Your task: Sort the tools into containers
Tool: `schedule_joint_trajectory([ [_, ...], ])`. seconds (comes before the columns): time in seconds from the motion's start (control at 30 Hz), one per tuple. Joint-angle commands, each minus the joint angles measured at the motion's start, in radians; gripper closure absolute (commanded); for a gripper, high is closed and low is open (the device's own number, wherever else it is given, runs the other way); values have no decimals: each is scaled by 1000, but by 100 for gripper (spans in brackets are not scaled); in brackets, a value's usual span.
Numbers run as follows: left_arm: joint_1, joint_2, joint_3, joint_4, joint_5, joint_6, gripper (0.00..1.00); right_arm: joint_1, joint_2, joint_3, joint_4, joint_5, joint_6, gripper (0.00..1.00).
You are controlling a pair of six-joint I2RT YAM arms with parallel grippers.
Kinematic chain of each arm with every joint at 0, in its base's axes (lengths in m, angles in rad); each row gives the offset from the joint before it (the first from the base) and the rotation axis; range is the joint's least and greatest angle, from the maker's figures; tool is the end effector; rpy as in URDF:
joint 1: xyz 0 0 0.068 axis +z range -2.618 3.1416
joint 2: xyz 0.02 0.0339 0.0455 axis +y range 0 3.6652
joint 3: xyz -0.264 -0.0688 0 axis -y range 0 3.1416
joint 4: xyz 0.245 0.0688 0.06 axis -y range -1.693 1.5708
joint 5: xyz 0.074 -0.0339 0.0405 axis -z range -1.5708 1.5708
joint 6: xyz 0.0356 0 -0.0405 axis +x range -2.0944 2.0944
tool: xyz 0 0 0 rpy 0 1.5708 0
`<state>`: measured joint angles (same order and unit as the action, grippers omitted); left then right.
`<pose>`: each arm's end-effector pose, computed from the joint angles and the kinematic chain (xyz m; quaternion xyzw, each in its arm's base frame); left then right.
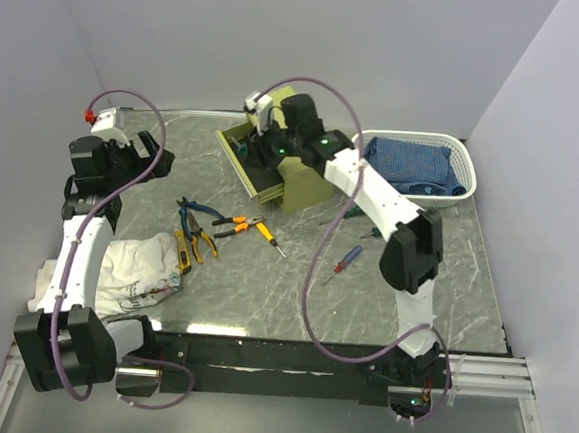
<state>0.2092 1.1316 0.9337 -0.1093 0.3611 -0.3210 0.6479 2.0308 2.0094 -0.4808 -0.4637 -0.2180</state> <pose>0.2589 0.0421 0.3307 -0.1056 0.7939 -0.1771 0.5720 0.3701 0.3001 0.3539 -0.4576 0.7112 0.2989 0.4420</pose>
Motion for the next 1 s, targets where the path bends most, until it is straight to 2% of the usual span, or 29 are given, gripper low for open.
schedule_joint_trajectory([
  [0.0,27,-50,-7,53,35,-36,4,24,43,38,54,242,91,92],
  [0.03,30,-53,-9,54,38,-38,3,30,51,35,67,285,97,93],
  [0.07,33,-55,-12,57,42,-42,4,36,54,26,71,322,101,100],
  [0.13,47,-61,-21,69,47,-53,4,56,62,19,85,432,115,100],
  [0.17,51,-61,-25,72,53,-58,4,61,65,20,87,451,115,80],
  [0.23,62,-61,-32,83,64,-73,4,74,68,23,88,489,111,53],
  [0.27,64,-59,-33,86,70,-75,4,76,66,23,87,493,111,34],
  [0.37,68,-55,-36,102,84,-87,3,85,42,19,74,467,95,20],
  [0.5,68,-38,-42,148,105,-130,3,90,-38,-35,59,467,63,13],
  [0.6,68,-30,-42,174,124,-147,3,78,-145,-142,53,445,-28,11],
  [0.63,68,-30,-42,180,130,-150,3,64,-214,-225,48,426,-55,10],
  [0.67,68,-30,-42,184,137,-148,4,21,-248,-265,38,374,-81,10],
  [0.7,67,-35,-45,187,145,-145,3,-17,-311,-303,18,235,-133,11],
  [0.77,68,-35,-53,204,177,-132,4,-89,-365,-403,-59,50,-206,14],
  [0.8,68,-39,-59,209,193,-127,4,-158,-397,-429,-100,-83,-321,14],
  [0.83,68,-41,-64,215,214,-121,3,-178,-405,-457,-234,-116,-412,16],
  [0.87,68,-41,-76,226,214,-127,4,-191,-409,-469,-311,-121,-610,17],
  [0.93,68,-44,-90,232,214,-130,4,-195,-411,-527,-491,-58,-789,19],
  [0.97,68,-43,-102,234,217,-130,3,-198,-415,-558,-517,-38,-854,20],
])
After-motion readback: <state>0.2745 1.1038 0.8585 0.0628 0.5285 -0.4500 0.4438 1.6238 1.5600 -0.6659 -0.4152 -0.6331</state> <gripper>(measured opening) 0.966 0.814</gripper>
